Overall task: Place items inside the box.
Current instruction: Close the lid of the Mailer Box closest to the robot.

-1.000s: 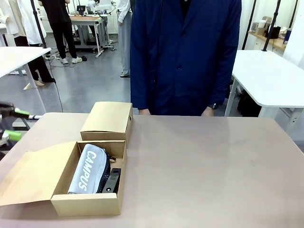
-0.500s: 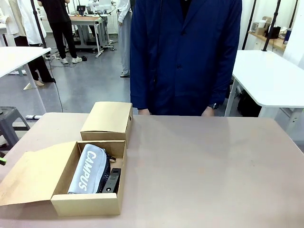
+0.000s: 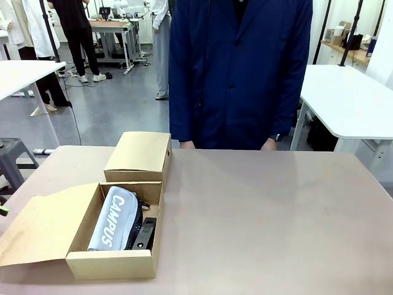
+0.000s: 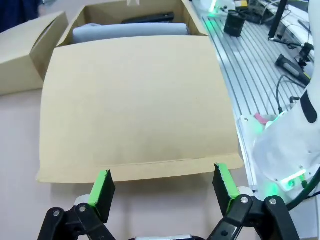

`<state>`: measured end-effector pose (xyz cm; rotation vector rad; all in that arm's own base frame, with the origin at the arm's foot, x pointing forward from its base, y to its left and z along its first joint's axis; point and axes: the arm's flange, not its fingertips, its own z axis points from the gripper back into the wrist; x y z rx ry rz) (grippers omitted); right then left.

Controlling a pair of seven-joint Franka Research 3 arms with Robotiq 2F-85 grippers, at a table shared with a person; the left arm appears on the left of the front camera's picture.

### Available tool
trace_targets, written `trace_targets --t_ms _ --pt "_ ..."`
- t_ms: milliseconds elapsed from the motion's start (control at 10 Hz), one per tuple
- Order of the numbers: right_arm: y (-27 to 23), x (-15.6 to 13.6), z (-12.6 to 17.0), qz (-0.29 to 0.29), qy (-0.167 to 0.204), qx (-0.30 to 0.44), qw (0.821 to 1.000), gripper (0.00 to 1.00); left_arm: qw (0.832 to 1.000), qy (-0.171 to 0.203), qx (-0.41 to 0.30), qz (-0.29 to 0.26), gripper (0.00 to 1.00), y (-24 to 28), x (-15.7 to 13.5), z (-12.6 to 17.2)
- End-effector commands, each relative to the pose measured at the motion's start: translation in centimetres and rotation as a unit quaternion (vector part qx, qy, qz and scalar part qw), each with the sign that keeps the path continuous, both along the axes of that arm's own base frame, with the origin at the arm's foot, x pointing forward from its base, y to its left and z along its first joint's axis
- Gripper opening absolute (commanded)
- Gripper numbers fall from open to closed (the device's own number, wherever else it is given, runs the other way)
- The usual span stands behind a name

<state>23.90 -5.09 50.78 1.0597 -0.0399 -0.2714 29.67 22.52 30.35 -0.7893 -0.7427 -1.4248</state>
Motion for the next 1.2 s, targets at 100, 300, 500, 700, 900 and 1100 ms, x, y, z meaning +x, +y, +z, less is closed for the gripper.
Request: trace_targets --t_ms 100,300,500,700,900,1100 --pt "-0.2 0.1 0.2 0.006 -0.012 0.006 1.0 1.0 1.0 -0.017 0.023 -0.013 1.0 -0.8 0.2 -0.9" --pt "-0.2 0.1 0.2 0.006 -0.012 0.006 1.0 1.0 0.999 -0.005 0.04 -0.026 1.0 -0.6 -0.1 -2.2" --pt "-0.2 0.1 0.2 0.006 -0.012 0.006 1.0 1.0 0.998 0.011 0.049 -0.031 1.0 -0.7 0.3 -3.7" --pt "-0.2 0.1 0.2 0.006 -0.012 0.006 1.0 1.0 0.998 0.019 0.046 -0.026 1.0 -1.2 1.2 -4.6" --pt "-0.2 0.1 0.2 0.006 -0.012 0.006 1.0 1.0 0.997 0.021 0.066 -0.016 1.0 -2.1 1.6 -5.6" --pt "-0.2 0.1 0.2 0.006 -0.012 0.006 1.0 1.0 0.998 0.028 0.06 -0.023 1.0 -2.3 1.5 -5.9"
